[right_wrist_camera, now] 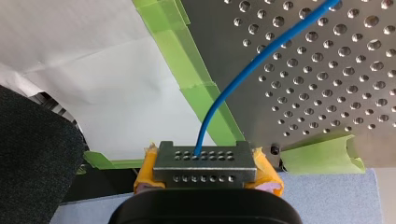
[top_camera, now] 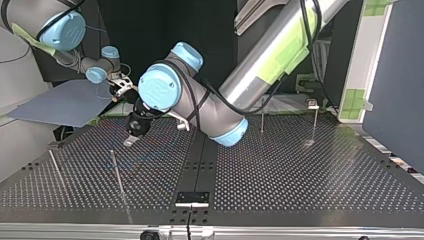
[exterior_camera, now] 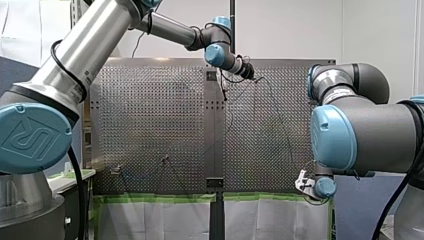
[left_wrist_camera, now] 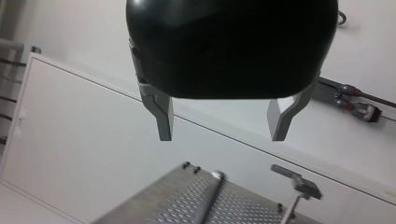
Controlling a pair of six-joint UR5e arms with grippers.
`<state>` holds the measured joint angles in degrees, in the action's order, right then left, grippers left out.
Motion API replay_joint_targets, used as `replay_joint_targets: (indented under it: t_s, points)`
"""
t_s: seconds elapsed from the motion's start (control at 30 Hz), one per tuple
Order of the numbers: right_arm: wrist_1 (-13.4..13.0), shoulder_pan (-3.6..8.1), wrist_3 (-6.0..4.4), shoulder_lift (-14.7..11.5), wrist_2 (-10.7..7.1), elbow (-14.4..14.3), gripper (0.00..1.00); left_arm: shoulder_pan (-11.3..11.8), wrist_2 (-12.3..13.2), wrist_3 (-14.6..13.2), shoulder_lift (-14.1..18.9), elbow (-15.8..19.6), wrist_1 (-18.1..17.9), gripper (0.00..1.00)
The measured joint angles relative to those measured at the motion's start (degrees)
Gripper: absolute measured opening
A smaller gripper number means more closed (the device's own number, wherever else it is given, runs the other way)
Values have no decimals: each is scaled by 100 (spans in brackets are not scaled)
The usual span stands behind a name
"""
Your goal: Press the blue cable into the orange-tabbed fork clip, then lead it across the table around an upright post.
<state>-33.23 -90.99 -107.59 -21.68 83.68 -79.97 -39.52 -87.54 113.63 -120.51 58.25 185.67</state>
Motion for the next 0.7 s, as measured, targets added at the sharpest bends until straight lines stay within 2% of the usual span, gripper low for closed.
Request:
replay_joint_targets:
  t_s: [0.13,0.33,0.53,0.7]
  points:
    - [0,-2,0,0,0,1,0,-18,-21,-27,-59,0,-41,100]
    - [0,-14,8,0,0,4,0,-76,-78,-231,-70,-1,-79,100]
    - [9,-24,19,0,0,18,0,-160,-114,-553,-72,-1,-79,100]
    - [96,-35,25,0,0,27,0,-213,-307,-831,-72,-1,-71,100]
